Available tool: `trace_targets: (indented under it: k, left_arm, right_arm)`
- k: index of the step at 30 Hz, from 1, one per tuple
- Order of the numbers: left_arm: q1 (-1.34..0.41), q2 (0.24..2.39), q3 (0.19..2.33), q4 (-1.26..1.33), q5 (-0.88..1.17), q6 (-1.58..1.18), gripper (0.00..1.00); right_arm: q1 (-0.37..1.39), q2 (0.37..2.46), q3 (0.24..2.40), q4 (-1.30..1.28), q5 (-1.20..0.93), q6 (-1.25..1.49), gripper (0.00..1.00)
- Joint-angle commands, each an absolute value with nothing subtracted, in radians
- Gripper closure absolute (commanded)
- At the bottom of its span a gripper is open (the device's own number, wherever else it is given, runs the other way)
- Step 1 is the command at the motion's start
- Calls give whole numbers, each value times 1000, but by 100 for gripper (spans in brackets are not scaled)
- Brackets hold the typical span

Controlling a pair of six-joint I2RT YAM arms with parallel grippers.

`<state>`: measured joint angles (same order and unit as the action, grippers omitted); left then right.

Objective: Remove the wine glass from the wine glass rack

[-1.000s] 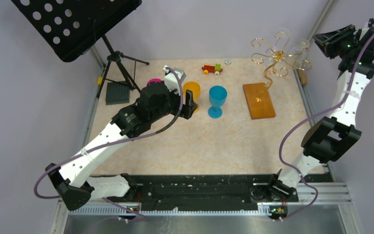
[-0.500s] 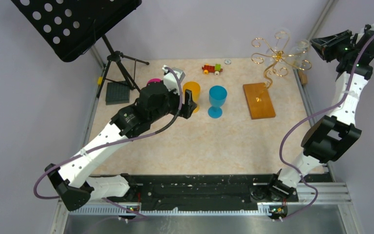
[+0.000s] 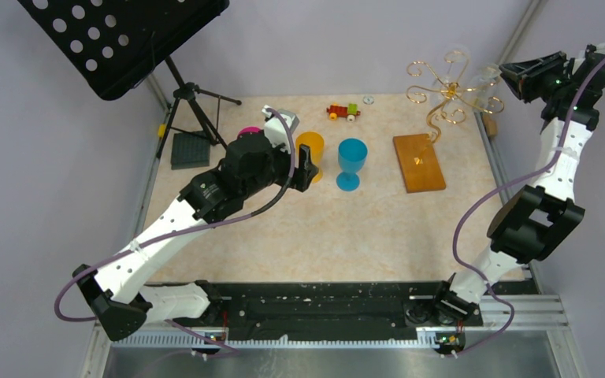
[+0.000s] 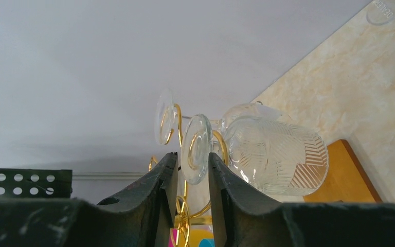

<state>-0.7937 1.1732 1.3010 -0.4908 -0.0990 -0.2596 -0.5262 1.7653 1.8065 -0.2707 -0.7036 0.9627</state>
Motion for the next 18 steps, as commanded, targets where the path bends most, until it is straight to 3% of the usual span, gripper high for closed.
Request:
trace_targets:
  k: [1,18]
  left_arm:
    - [-788,1167,1305,-459,-114,-249,22]
    - [-789,1176,1295,-450,-140,-251,22]
  right_arm:
    - [-522,1736,1806,-246,-690,956,70]
    - [-485,1724,1741,-188,-685,1014,69]
